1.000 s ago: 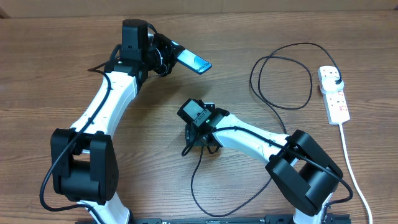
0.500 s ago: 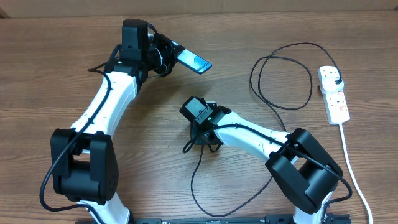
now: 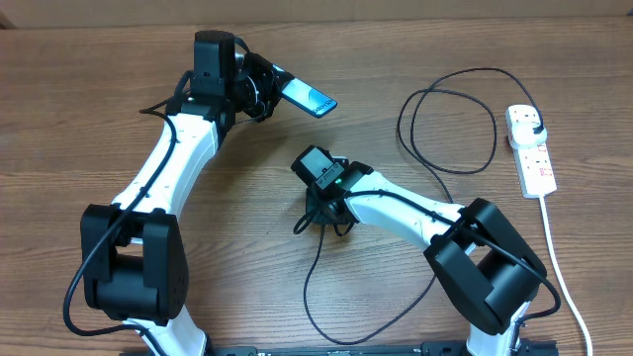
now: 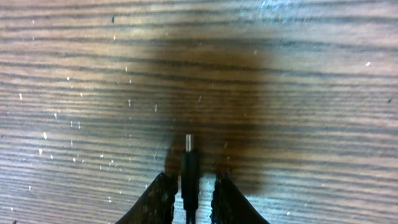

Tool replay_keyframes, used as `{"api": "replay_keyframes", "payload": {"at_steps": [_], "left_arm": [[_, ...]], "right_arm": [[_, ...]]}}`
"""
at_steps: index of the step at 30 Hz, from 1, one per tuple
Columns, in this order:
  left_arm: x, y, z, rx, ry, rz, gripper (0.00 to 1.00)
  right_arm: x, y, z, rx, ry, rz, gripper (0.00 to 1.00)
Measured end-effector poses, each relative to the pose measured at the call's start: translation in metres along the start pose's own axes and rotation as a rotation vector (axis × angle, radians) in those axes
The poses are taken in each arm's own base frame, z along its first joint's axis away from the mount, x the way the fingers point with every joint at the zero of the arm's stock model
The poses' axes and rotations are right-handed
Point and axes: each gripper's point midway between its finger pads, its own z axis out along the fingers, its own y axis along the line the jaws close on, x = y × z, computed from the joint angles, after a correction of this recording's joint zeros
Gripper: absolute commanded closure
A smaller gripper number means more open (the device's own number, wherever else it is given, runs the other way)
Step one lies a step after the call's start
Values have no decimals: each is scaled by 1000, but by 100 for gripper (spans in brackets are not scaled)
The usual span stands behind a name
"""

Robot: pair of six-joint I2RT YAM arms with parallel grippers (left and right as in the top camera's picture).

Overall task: Plug charger to phone and switch on socket
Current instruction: 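Close the right gripper on the cable's plug end, then lift the plug with the right gripper toward the phone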

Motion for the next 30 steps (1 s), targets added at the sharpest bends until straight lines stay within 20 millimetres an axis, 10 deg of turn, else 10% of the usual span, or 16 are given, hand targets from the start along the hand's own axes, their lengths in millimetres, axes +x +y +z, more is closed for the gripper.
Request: {"api": "replay_keyframes", "payload": {"at_steps": [10,30], "left_arm": [[0,0,0,0,0,0,96],[-1,-7,0,28,-4,-42,96]], "right_arm": [[1,-2,0,4,9,-16,96],[24,21,-3,-144,153,-84,96]]}}
